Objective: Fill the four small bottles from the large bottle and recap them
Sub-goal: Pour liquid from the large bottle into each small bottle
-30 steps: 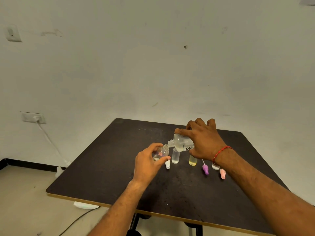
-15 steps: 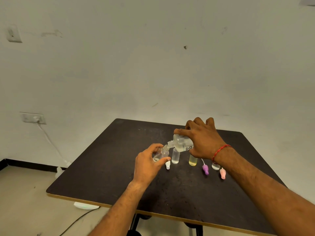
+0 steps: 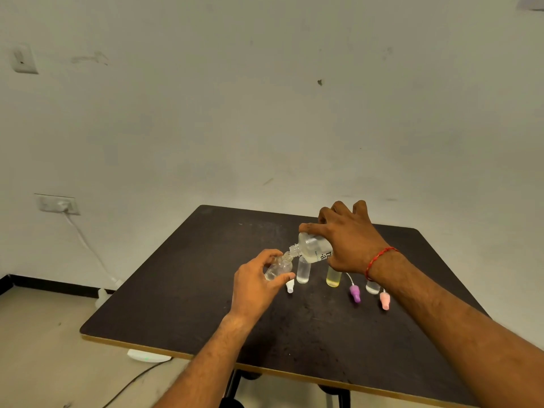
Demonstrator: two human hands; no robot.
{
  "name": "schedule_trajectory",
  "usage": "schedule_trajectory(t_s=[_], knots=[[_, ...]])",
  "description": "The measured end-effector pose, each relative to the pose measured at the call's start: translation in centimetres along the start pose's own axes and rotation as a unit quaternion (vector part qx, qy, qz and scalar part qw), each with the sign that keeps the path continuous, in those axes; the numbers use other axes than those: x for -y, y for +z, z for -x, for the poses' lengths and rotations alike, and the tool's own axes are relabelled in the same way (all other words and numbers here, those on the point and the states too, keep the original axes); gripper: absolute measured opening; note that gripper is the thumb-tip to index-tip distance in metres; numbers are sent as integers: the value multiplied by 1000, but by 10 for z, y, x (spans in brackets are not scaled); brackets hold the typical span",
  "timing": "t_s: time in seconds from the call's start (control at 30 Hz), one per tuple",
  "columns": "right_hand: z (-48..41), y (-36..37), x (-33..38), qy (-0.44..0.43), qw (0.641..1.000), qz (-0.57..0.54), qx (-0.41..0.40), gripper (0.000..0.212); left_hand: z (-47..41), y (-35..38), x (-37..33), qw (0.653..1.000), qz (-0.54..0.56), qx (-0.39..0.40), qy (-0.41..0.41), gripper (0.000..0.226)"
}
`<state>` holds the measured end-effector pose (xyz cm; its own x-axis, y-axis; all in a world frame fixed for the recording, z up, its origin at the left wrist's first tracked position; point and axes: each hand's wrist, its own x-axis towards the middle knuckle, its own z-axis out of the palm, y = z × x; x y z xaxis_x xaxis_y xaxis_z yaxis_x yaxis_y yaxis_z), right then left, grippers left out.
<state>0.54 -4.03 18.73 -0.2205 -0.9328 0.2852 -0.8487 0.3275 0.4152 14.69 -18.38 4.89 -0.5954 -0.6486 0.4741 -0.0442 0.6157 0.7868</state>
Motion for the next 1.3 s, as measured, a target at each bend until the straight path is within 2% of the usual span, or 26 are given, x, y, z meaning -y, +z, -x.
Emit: schedule_trajectory(t_s=[0.57,0.83,1.07,1.3], knots=[[-3,-4,1,-13,1000,14,3,79,-1,0,3,1000,-4,4,-1,51],[7,5,4,25,1000,0,4,80,0,-1,3,1000,8,0,8,51],[26,25,14,113,988,-103,-6,68,-6,0,10,999,45,9,5,47],[49,51,27,229,932,-280,-25,69,-17,1,36,997,51,32,-41,41]])
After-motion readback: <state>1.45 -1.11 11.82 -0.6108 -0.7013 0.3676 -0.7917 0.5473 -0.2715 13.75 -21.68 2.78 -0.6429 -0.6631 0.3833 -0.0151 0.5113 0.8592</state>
